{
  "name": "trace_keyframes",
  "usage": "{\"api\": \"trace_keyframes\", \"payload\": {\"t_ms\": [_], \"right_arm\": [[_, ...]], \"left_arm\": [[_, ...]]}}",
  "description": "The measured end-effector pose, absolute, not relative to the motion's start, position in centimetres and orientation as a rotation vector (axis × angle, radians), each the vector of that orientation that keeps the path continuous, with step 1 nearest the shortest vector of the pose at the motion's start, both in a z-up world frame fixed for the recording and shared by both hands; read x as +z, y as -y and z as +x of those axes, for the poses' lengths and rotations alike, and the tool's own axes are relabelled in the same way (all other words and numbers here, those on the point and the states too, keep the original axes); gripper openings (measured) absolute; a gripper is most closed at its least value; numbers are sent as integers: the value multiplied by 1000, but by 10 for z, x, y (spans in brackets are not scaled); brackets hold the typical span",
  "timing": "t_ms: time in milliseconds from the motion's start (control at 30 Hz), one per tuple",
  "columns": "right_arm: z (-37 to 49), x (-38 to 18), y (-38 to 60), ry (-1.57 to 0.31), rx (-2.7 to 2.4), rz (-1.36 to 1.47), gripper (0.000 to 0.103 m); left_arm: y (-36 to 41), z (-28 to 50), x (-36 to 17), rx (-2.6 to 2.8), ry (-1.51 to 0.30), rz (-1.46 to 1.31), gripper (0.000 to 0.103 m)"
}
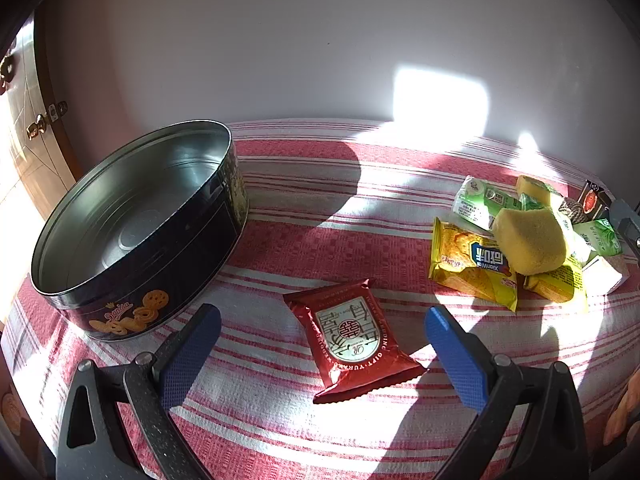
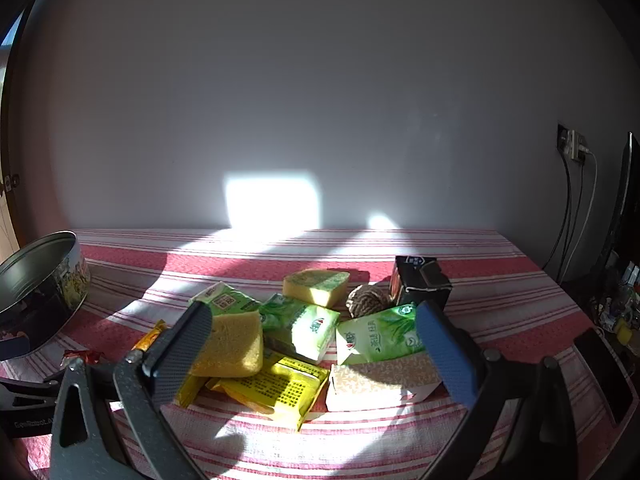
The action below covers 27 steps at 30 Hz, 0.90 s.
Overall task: Organize objects
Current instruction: 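Grasp the red pastry packet with the left tool while the right tool grasps a yellow sponge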
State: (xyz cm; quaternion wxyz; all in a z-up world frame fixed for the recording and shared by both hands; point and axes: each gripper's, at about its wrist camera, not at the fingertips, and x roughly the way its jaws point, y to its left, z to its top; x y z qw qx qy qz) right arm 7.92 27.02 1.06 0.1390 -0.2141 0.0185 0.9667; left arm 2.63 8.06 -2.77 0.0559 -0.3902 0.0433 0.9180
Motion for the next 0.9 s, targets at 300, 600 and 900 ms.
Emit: {"api": "trace_keyframes", "payload": {"t_ms": [300,600,900], "right_arm": [[84,10,-285,-85,2780,-638,103],[81,7,-290,-145,2780,-683,102],[71,-3,-293,-233,2819,-794,79]], "left_arm": [[-63,28,-37,2655,77,-1295,103],[-79,10,-50,2680,-9,-1396,85],[-82,9,-47,2670,-108,-1307,43]]}}
